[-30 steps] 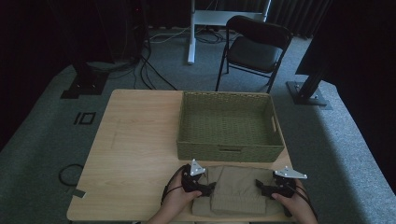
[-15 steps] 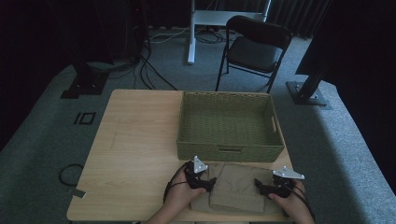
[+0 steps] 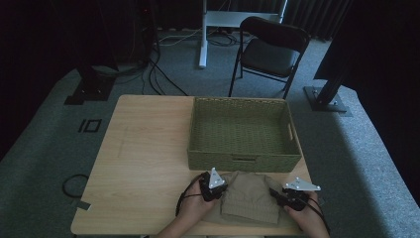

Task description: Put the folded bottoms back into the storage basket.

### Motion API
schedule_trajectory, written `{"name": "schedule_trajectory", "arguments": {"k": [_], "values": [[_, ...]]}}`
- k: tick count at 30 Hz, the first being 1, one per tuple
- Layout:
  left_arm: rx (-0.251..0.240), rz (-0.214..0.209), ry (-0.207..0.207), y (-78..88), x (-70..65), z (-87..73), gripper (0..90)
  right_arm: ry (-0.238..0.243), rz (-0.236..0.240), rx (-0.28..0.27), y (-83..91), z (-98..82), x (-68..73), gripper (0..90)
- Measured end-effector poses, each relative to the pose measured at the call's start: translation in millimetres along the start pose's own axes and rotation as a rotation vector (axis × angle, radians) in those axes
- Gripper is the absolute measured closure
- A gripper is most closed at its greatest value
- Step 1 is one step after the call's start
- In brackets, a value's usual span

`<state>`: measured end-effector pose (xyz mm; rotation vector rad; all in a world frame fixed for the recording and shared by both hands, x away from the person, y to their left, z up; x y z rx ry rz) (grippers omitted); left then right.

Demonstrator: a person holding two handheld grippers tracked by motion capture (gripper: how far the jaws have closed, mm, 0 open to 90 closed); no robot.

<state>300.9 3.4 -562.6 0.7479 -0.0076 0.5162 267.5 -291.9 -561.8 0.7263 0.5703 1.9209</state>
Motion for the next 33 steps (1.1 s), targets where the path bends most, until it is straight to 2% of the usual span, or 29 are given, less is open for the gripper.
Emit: {"name": "schedule_trajectory", "arguments": {"k": [2,7,12,16,18,19,23,28,29,33], "values": [[-0.010,-0.012,0.046,2.7,1.6,0.4,81.1,-0.005,0.000,0.001,1.6,2.3,0.9,72.0],[-0.056,-0.013,0.051,12.5,1.6,5.8,81.6,-0.033,0.020,-0.023,10.0,10.9,3.7,72.9],[-0.081,-0.021,0.063,28.2,1.9,15.0,81.8,-0.030,0.038,-0.048,21.9,18.8,10.4,73.4],[-0.099,-0.024,0.054,39.6,4.2,22.4,81.8,-0.026,0.066,-0.066,32.7,26.1,16.7,73.6],[-0.122,-0.030,0.082,44.7,7.0,25.5,81.8,-0.029,0.078,-0.081,37.1,29.8,18.5,73.7],[-0.125,-0.031,0.083,46.5,8.1,26.7,81.8,-0.028,0.079,-0.089,39.8,32.4,19.4,73.7],[-0.144,-0.013,0.060,57.5,12.6,33.6,81.8,-0.023,0.096,-0.113,47.5,40.7,23.5,73.8],[-0.141,-0.004,0.026,67.2,15.5,39.3,81.8,-0.011,0.114,-0.127,53.6,48.4,28.3,73.8],[-0.153,-0.002,0.016,74.2,17.9,44.5,81.8,-0.010,0.119,-0.130,54.7,49.9,29.2,73.8],[-0.165,0.002,0.005,84.5,27.1,54.5,81.8,0.009,0.132,-0.157,63.0,63.8,34.0,73.9]]}}
Point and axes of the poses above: each handheld gripper's, and its own axes: y roughly backward along the jaws, z roughly out of its top, x roughly to its left, the point moved 2 cm from there along -y, roughly forward along the jaws, and after that the axes turned 13 degrees about -y, right-handed, at the moved point
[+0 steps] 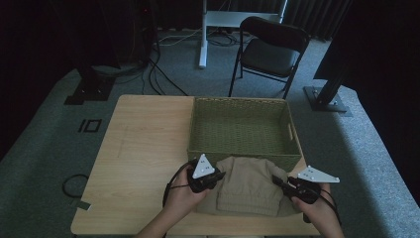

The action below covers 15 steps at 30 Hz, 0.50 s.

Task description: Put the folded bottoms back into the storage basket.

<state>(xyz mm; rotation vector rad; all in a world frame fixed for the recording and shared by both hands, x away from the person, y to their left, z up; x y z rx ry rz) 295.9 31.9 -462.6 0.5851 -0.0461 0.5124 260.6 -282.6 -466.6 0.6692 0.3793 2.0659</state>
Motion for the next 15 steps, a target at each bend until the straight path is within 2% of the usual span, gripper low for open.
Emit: {"name": "schedule_trajectory", "arguments": {"k": [4,8,15], "values": [[-0.015,0.017,-0.005,6.5,8.3,11.5,81.7,0.018,0.009,-0.022,3.4,14.9,4.8,73.9],[-0.036,0.032,-0.025,12.3,15.5,21.3,81.7,0.010,0.035,-0.052,6.3,27.7,7.3,74.0],[-0.064,0.047,-0.042,20.1,26.0,38.2,81.7,0.018,0.044,-0.085,10.0,47.9,8.6,74.1]]}}
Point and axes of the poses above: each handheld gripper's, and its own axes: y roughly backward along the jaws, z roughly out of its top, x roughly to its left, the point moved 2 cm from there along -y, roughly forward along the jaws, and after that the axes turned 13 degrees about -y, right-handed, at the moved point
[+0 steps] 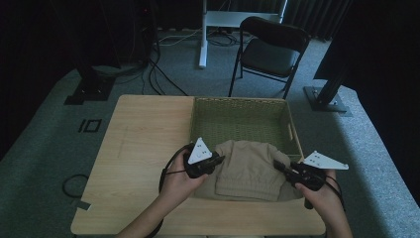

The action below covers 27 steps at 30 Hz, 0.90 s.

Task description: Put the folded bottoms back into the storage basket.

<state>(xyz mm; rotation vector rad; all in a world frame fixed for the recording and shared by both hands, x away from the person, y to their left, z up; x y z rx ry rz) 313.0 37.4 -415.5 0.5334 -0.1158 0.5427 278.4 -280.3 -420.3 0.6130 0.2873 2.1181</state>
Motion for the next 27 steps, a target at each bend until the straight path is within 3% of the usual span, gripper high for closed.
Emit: {"name": "schedule_trajectory", "arguments": {"k": [8,12,17,22,27], "values": [[-0.019,0.007,0.012,2.0,18.1,14.1,81.7,0.013,0.011,-0.020,-0.6,26.3,2.1,74.1],[-0.029,0.022,-0.002,1.9,27.8,22.7,81.7,0.003,0.016,-0.029,-2.5,37.7,0.2,74.1],[-0.058,0.020,0.010,1.0,40.4,31.0,81.6,-0.008,0.016,-0.040,-6.0,51.1,-4.2,74.2],[-0.061,0.041,-0.015,-1.1,52.4,39.9,81.7,0.004,0.002,-0.050,-12.1,67.6,-6.9,74.2],[-0.076,0.055,-0.025,-2.4,67.3,47.3,81.7,-0.010,0.023,-0.066,-18.3,81.7,-11.4,74.2]]}}
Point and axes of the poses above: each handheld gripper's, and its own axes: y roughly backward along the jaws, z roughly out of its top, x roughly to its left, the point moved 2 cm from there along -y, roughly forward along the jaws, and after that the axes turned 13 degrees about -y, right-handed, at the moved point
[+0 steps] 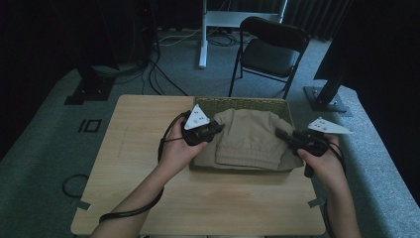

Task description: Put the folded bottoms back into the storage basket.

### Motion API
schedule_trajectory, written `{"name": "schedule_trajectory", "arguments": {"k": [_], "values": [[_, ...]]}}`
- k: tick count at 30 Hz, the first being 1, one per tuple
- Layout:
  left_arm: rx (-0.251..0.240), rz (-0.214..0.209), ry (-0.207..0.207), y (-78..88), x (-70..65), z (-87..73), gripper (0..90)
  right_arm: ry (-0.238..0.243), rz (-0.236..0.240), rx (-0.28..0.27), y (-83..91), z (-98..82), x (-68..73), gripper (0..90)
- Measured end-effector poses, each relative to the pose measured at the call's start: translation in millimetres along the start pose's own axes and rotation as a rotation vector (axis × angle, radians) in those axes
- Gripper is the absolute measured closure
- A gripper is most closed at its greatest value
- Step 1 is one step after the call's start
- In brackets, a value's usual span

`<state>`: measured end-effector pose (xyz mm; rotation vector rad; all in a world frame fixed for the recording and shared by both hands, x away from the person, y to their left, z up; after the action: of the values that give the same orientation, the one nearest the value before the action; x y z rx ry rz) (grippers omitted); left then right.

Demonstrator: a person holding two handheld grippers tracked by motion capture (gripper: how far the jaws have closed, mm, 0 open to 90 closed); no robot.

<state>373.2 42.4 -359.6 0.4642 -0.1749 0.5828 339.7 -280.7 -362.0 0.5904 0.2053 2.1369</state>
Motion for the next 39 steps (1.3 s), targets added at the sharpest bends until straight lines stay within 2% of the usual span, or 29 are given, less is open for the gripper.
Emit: {"name": "schedule_trajectory", "arguments": {"k": [5,8,9,11,13,17,24,32,36,37,39], "values": [[-0.004,0.016,-0.014,-7.7,12.7,5.2,81.7,-0.001,-0.005,-0.009,-8.7,14.0,-6.9,74.2],[-0.004,0.043,-0.020,-13.5,19.6,5.4,81.7,0.001,0.001,-0.012,-14.5,20.9,-10.5,74.2],[-0.001,0.054,-0.024,-16.0,21.8,4.6,81.7,0.017,0.008,-0.018,-16.7,23.4,-11.7,74.2],[-0.009,0.063,-0.009,-22.1,26.2,2.0,81.6,0.020,0.024,-0.023,-20.7,27.9,-15.3,74.2],[-0.022,0.065,0.019,-28.8,30.8,-1.0,81.6,0.022,0.012,-0.027,-25.6,31.4,-20.0,74.2],[-0.030,0.080,0.031,-44.5,39.1,-7.6,81.6,0.005,-0.009,-0.027,-37.7,34.3,-32.2,74.2],[-0.005,0.088,0.082,-73.0,48.5,-19.7,81.7,-0.057,-0.031,-0.018,-58.8,27.4,-56.3,74.4],[0.031,0.096,0.142,-101.8,53.8,-34.7,81.8,-0.136,-0.053,-0.010,-82.9,7.4,-85.9,74.6],[0.040,0.098,0.150,-110.6,54.0,-44.1,81.8,-0.156,-0.066,-0.006,-92.7,-1.5,-96.3,74.5],[0.046,0.091,0.164,-112.7,53.9,-46.9,81.8,-0.155,-0.075,-0.005,-95.0,-3.3,-98.3,74.5],[0.056,0.092,0.160,-117.0,53.3,-51.9,81.8,-0.149,-0.094,0.007,-99.9,-6.5,-101.6,74.5]]}}
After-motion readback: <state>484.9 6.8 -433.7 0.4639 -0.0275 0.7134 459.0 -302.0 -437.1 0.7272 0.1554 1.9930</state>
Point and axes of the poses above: each handheld gripper's, and its own axes: y roughly backward along the jaws, z roughly out of its top, x roughly to its left, the point moved 2 cm from there along -y, roughly forward along the jaws, and after that the axes turned 13 degrees about -y, right-handed, at the moved point
